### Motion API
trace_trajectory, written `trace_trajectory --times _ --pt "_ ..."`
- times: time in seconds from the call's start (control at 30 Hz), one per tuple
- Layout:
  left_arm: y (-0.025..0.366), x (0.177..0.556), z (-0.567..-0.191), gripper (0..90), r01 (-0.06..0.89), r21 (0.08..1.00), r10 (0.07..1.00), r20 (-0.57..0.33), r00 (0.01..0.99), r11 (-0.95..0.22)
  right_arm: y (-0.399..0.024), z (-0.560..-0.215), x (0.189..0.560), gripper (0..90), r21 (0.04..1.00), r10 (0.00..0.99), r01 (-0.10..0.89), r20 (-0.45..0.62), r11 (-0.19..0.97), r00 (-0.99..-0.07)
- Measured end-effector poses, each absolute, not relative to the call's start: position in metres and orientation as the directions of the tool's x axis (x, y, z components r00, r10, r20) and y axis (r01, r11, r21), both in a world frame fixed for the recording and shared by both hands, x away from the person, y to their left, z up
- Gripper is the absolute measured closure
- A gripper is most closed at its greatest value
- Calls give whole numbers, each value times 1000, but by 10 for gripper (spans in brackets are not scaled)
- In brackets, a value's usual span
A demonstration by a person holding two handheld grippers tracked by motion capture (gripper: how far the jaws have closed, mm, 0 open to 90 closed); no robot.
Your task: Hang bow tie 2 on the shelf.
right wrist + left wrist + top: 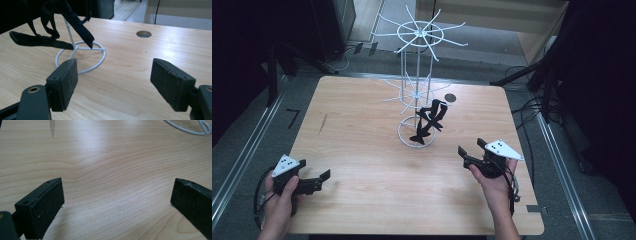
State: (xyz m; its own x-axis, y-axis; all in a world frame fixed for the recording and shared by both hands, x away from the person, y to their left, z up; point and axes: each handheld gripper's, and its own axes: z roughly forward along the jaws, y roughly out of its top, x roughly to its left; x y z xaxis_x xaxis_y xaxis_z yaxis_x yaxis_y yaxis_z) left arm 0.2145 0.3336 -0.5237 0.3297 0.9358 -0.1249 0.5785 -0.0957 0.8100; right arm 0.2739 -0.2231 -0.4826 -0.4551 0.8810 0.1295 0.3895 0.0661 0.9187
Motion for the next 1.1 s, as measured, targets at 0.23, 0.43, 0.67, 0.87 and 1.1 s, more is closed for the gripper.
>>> trace_trajectory --times 0.23,0.43,0.67,0.87,1.1 --pt "333 214 -524 0 579 810 936 -123 329 -96 -241 -488 266 223 913 895 403 124 67 -429" --pt "333 214 -524 0 578 810 937 -121 329 -98 -252 -493 262 222 909 903 412 123 64 -411" --pt "333 214 -524 0 578 810 937 -120 329 -99 -265 -500 255 222 903 913 427 129 54 -387" --pt "333 214 -524 0 578 810 937 -118 329 -101 -272 -505 250 220 897 918 439 127 56 -376" --pt "333 214 -524 0 578 810 937 -119 328 -99 -281 -510 244 220 892 925 449 129 49 -357"
